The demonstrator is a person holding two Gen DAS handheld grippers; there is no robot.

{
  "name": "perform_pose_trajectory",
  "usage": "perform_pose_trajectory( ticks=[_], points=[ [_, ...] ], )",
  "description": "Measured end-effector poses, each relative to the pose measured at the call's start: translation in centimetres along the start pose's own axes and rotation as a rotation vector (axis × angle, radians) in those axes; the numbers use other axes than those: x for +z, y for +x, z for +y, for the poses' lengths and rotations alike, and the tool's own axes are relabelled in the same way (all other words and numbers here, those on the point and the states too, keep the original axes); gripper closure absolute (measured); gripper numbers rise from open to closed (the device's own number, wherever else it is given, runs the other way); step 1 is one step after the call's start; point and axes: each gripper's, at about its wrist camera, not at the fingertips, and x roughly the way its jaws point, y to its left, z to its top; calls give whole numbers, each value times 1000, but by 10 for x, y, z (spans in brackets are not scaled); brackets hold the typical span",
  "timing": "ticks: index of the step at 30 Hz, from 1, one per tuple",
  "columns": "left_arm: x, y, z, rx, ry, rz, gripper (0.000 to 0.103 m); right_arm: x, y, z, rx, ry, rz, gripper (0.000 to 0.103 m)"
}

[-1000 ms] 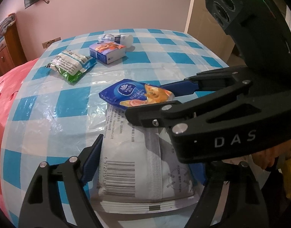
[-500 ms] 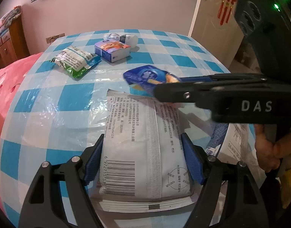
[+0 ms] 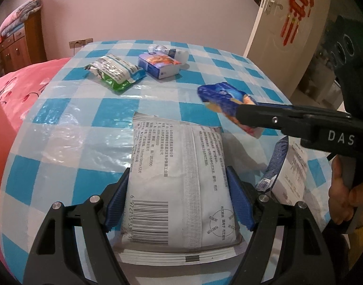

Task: Collect trash
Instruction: 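Lift the Vinda pack with the right tool while the left tool lifts the grey bag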

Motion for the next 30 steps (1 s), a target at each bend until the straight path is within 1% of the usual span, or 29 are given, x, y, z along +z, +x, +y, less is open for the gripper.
perform_pose_trajectory(
  ticks=[5, 10, 19, 23, 30],
  points=[
    [-2, -13, 7, 4, -12, -27, 26, -3, -13, 7, -22, 3, -28, 68],
    [-9, -27, 14, 17, -18, -54, 26, -11, -22, 18, -50, 2, -29, 68],
    [-24, -51, 26, 44, -37, -78, 26, -28, -37, 29, -70, 31, -20, 68],
    [-26, -66, 31, 80, -43, -94, 26, -34, -46, 36, -66, 45, -27, 68],
    [-26, -90, 37, 136, -47, -127, 26, -37, -50, 49, -56, 24, -29, 68]
  ],
)
